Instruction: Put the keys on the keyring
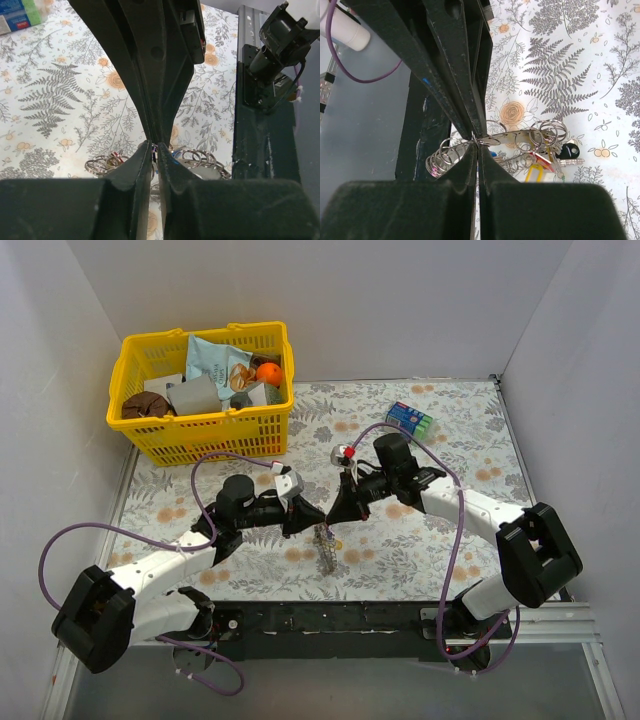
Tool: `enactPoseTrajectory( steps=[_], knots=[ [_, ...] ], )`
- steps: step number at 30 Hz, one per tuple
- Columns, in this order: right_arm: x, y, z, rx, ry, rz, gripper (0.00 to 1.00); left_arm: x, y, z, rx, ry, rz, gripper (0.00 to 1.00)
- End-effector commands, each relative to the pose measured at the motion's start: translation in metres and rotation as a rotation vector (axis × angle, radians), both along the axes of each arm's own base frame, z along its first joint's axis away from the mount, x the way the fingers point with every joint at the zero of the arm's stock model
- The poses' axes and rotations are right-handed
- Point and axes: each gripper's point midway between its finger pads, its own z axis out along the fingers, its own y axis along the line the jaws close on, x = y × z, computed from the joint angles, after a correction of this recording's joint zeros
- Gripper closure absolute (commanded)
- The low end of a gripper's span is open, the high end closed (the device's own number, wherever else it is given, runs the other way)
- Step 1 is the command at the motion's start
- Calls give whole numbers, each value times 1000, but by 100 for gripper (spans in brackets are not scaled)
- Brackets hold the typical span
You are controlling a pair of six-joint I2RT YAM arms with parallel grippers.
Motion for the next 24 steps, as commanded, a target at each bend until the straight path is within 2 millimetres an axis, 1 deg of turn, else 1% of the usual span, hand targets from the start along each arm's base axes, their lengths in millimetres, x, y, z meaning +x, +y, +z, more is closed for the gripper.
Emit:
enactPoseTrajectory(
  steps=[1, 2, 3, 4, 6, 7, 9, 10, 11, 13, 14, 15, 17, 18, 21, 24],
  knots=[
    [5, -3, 8, -48, -59, -2, 99, 5, -1, 20, 14, -65, -1, 83],
    [7, -4, 5, -69, -60, -15, 99, 4, 0, 16, 35, -46, -3, 79],
    [5, -6, 3, -90, -49, -16, 99, 8, -1, 20, 44, -71, -1, 71],
    [7, -6, 6, -96, -57, -18, 99, 8, 0, 21, 51, -73, 2, 67],
    [9, -9, 3, -129, -59, -28, 99, 10, 1, 21, 70, -85, 5, 62],
    [12, -8, 6, -135, -67, -32, 99, 12, 1, 25, 71, -101, 7, 59],
    [12, -12, 2, -174, -60, -34, 99, 13, 2, 24, 98, -117, 1, 58],
    [13, -13, 3, -186, -66, -36, 99, 14, 1, 27, 103, -124, -8, 58],
    [17, -13, 7, -196, -85, -41, 99, 13, 1, 20, 131, -102, -20, 58],
    [16, -16, 5, -234, -75, -46, 99, 12, 0, 17, 155, -106, -46, 59],
    [20, -16, 6, -253, -82, -56, 99, 12, 0, 18, 162, -102, -56, 59],
    [17, -20, 3, -280, -69, -52, 99, 12, -2, 14, 169, -96, -64, 59],
    [18, -22, -1, -317, -66, -65, 99, 13, -4, 15, 167, -98, -79, 58],
    [15, -24, -2, -333, -57, -60, 99, 13, -5, 14, 169, -91, -85, 58],
    [11, -29, -11, -360, -37, -64, 99, 13, -8, 9, 174, -78, -104, 55],
    [7, -29, -12, -362, -32, -56, 99, 14, -10, 7, 178, -76, -112, 54]
  ],
)
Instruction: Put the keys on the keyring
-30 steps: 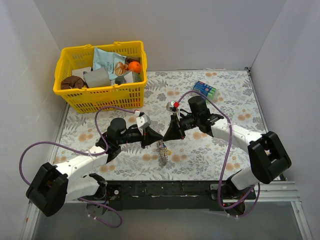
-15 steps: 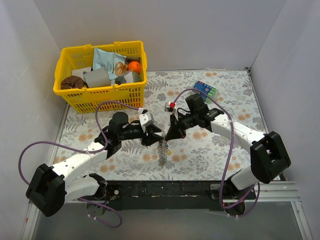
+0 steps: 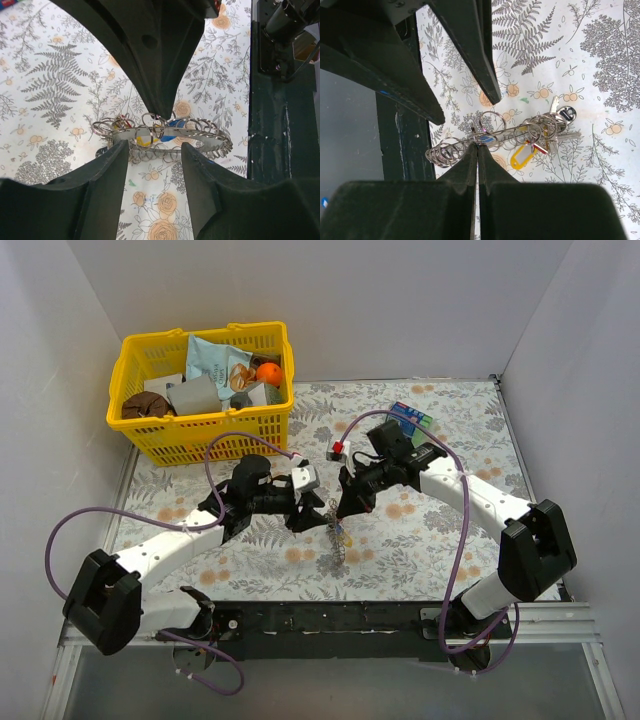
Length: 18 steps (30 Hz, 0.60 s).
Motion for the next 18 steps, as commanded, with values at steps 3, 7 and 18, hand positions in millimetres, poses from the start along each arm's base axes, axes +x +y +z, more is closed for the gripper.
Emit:
enactPoseTrajectory(
  steps=[3, 7, 18],
  knots=[
    [-10, -5, 0, -26, 7, 30, 99, 0, -6, 8, -5, -25, -47, 54],
    [-16, -1, 4, 21, -3, 76, 99, -2, -6, 6, -5, -22, -55, 57],
    [-27, 0, 20, 99, -31, 147, 99, -13, 1, 10, -12, -46, -158, 59]
  ],
)
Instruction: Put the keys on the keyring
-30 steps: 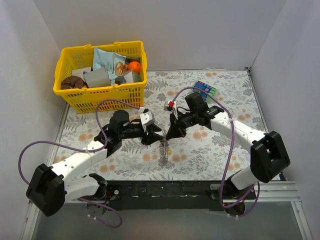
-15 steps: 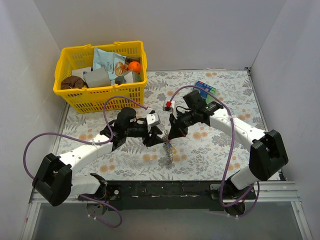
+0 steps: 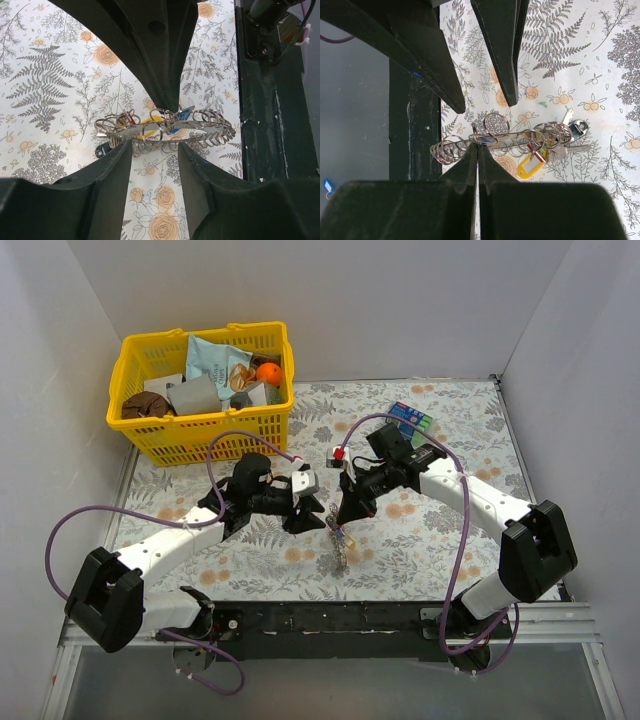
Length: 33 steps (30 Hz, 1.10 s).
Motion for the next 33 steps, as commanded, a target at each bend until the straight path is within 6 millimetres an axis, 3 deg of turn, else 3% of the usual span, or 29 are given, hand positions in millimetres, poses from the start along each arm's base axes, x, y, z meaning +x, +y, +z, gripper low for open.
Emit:
enactPoseTrajectory(
  steps=[1, 12, 23, 33],
  knots=[
    [-9, 1, 18, 58, -32, 44, 99, -5, -2, 20, -47, -46, -82, 60],
    [-9, 2, 20, 68, -35, 46, 99, -8, -8, 15, -58, -16, -126, 62],
    [-10, 3, 21, 79, -24, 51, 99, 3, -14, 5, -54, -21, -90, 64],
    [-12, 3, 21, 86, -19, 58, 99, 7, -14, -1, -48, -43, -71, 79]
  ],
)
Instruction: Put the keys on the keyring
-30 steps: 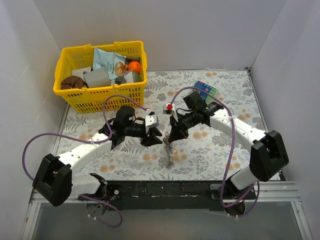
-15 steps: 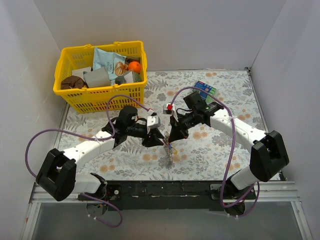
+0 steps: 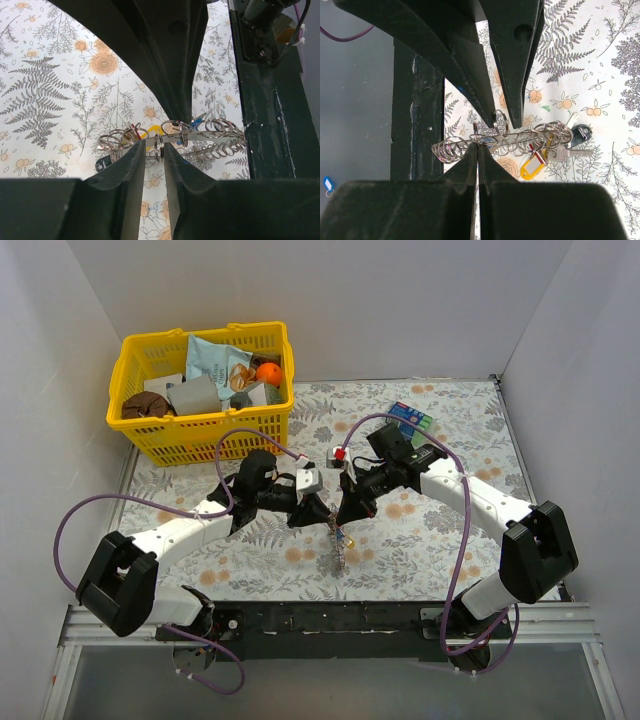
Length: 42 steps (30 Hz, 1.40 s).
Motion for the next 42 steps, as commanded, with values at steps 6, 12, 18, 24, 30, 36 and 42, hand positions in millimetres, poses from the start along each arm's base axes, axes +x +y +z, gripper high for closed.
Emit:
enactPoseTrajectory(
  steps=[6, 12, 18, 24, 30, 36, 42],
  knots=[
    [-10, 2, 17, 65, -14, 39, 99, 2, -3, 4, -17, -31, -4, 100],
    [-11, 2, 15, 61, -9, 42, 99, 7, -7, 5, -26, 7, 27, 100],
    [-11, 2, 16, 68, -10, 46, 99, 28, -4, -6, 24, 35, 152, 64],
    [-12, 2, 16, 68, -7, 48, 99, 38, 9, 14, -31, -44, 254, 36],
    [-11, 3, 19, 75, -15, 50, 99, 26, 11, 35, -79, -79, 200, 39],
    [-9, 3, 18, 71, -14, 48, 99, 9, 10, 49, -110, -79, 125, 41],
    [-9, 3, 17, 65, -14, 42, 99, -4, 3, 55, -116, 8, 43, 43]
  ],
)
